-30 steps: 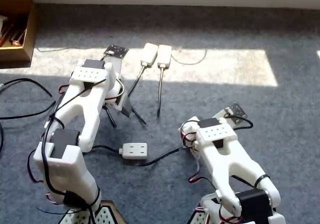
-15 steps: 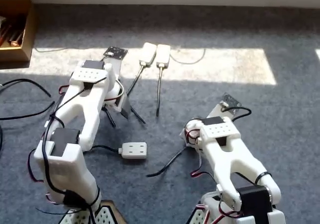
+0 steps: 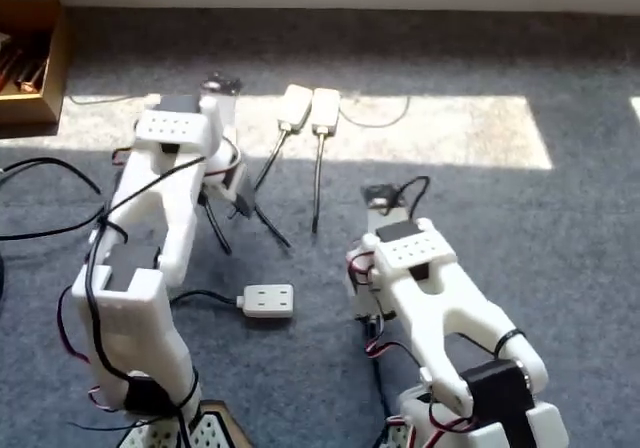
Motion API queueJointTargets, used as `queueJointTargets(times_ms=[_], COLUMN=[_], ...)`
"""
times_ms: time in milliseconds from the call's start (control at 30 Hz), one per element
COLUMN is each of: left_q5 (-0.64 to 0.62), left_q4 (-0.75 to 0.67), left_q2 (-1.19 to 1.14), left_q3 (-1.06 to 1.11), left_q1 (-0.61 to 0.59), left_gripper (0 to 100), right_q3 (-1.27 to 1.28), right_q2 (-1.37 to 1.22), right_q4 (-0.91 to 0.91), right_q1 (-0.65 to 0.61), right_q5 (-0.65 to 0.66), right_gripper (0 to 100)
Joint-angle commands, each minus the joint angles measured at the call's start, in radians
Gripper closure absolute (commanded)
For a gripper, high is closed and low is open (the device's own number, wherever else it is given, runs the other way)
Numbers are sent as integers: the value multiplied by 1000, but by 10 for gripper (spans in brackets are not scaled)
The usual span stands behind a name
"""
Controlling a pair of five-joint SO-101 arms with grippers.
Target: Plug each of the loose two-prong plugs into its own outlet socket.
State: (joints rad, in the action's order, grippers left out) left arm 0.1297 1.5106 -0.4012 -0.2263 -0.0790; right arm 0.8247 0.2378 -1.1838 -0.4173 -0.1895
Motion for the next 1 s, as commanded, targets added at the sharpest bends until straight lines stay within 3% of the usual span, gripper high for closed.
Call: queueJointTargets(times_ms=[0,167,433,567,700,967], left_q5=[-9,-6,-2,38,77,81], left_q4=[173,264,264,264,264,265], left_q2=[73,90,96,143,262,687], left_q3=[-286,-406,-417,-430,-430,-343], left_q1=[-67,-113,-176,-173,-173,-223], left_gripper=[730,730,730,730,730,730], right_q3=[-223,-410,-409,-417,-479,-680], right_q2=[5,2,10,16,16,4], right_q4=[-196,-315,-232,-213,-262,-197], right_q1=[-94,-142,119,127,-42,-401], right_q5=[130,126,127,204,321,259], right_gripper=[992,992,993,993,993,993])
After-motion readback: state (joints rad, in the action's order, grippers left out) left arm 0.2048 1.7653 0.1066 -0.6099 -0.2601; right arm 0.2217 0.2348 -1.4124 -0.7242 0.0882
